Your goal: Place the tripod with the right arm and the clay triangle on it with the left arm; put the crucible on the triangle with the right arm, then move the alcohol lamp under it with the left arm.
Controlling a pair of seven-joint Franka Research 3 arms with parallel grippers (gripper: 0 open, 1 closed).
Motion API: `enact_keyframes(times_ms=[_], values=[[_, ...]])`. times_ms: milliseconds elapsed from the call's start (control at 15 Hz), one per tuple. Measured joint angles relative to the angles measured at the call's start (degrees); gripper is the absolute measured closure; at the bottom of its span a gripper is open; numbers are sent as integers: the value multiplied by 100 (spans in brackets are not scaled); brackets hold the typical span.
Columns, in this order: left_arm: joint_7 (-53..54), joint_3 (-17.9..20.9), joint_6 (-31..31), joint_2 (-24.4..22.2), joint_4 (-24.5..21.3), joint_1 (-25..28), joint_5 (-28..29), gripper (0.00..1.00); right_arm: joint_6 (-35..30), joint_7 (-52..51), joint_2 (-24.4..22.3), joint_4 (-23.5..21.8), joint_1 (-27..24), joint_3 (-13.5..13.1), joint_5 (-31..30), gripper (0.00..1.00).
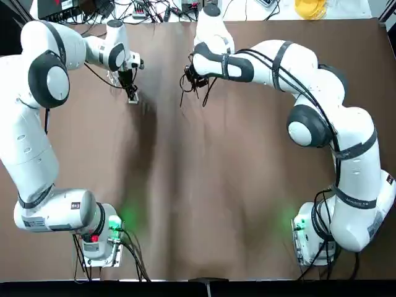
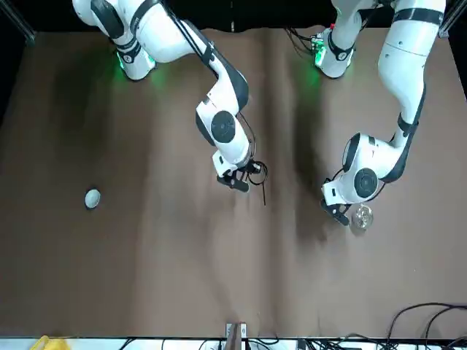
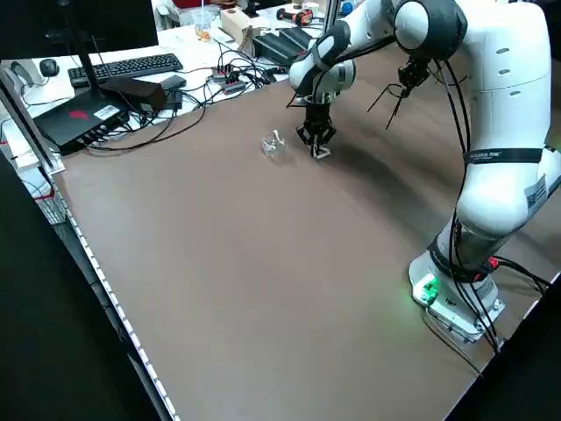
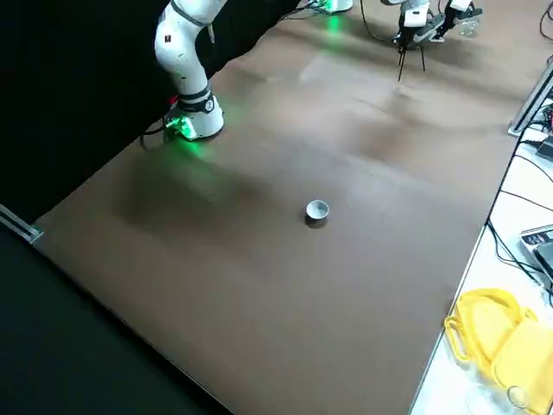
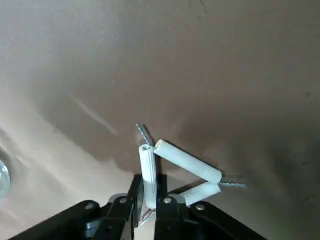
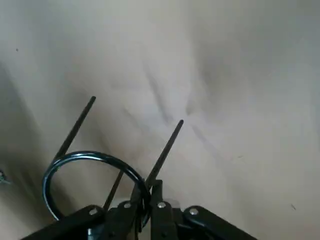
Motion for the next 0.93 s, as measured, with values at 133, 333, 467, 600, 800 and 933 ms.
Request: enact_keyframes(times_ms=[133, 333, 467, 600, 800, 933], values=[[0, 1, 3, 6, 2, 3, 0, 82, 14, 14, 56, 1, 0, -4, 0, 92], [0, -1, 3, 4, 1, 3, 0, 88, 15, 19, 80, 2, 0, -7, 0, 92], [-41, -1, 3, 3, 2, 3, 0, 87, 15, 19, 80, 5, 0, -8, 0, 92], [-213, -10, 14, 3, 39, 4, 0, 87, 17, 17, 79, 12, 0, -11, 0, 88], [-772, -138, -77, -156, 198, 3, -17, 87, 16, 15, 79, 25, 0, -13, 0, 74], [-1039, -181, -386, -372, 318, 3, -213, 87, 16, 15, 79, 47, -1, -23, 0, 58]])
